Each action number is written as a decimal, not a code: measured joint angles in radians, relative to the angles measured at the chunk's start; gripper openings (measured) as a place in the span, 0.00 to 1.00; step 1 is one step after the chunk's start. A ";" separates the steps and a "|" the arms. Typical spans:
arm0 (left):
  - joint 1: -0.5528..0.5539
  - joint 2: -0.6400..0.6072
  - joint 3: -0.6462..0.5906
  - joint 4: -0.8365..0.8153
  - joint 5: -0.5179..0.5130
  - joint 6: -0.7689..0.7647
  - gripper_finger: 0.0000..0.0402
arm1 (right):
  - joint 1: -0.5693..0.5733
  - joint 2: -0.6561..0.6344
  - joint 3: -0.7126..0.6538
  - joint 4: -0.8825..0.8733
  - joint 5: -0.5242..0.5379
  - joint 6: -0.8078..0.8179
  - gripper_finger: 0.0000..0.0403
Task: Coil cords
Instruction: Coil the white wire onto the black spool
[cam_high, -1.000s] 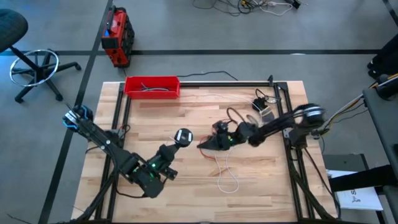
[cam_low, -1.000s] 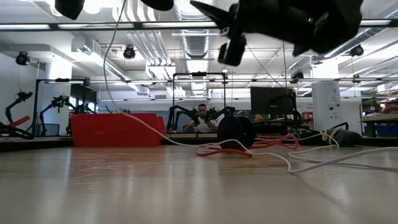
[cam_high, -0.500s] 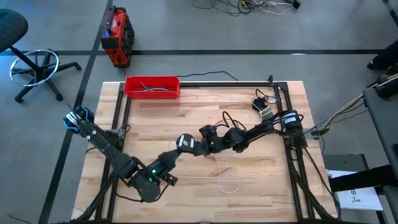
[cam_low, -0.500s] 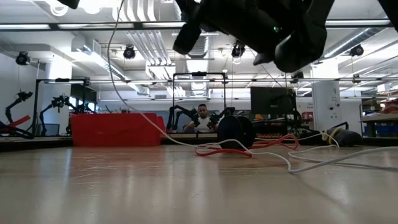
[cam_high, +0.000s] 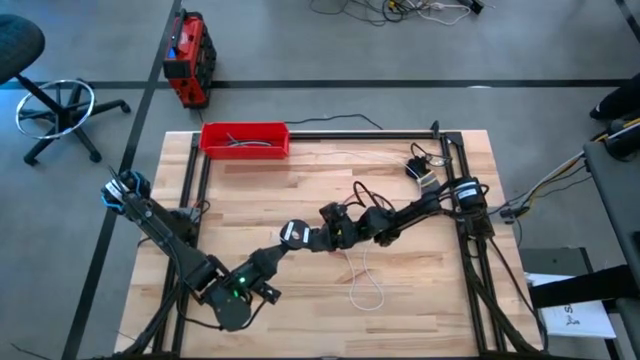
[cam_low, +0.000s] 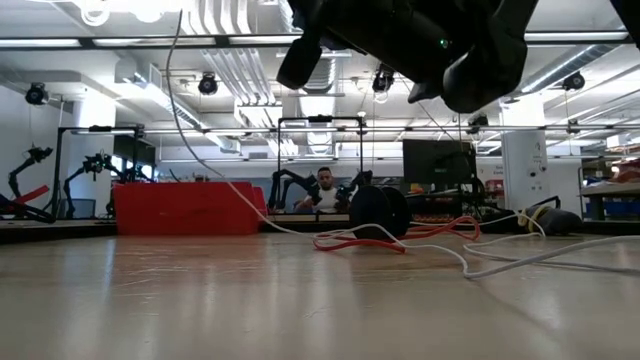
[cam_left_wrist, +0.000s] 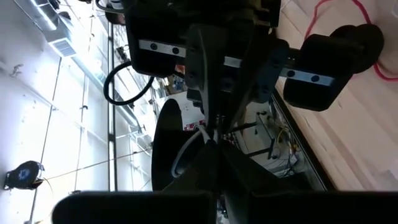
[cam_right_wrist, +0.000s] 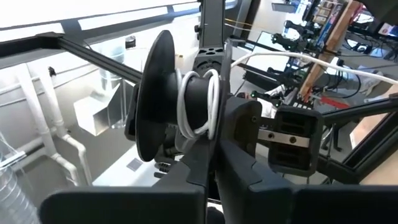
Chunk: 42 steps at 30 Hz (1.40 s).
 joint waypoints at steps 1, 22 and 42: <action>0.000 0.000 0.000 0.000 0.000 0.000 0.00 | 0.000 0.000 0.002 -0.004 -0.001 -0.003 0.04; -0.007 -0.016 0.005 0.005 -0.029 -0.271 0.14 | -0.003 -0.066 0.002 -0.171 -0.058 -0.210 0.00; -0.006 -0.087 0.008 -0.105 -0.021 -0.669 0.42 | -0.002 -0.443 -0.004 -1.032 0.009 -0.639 0.00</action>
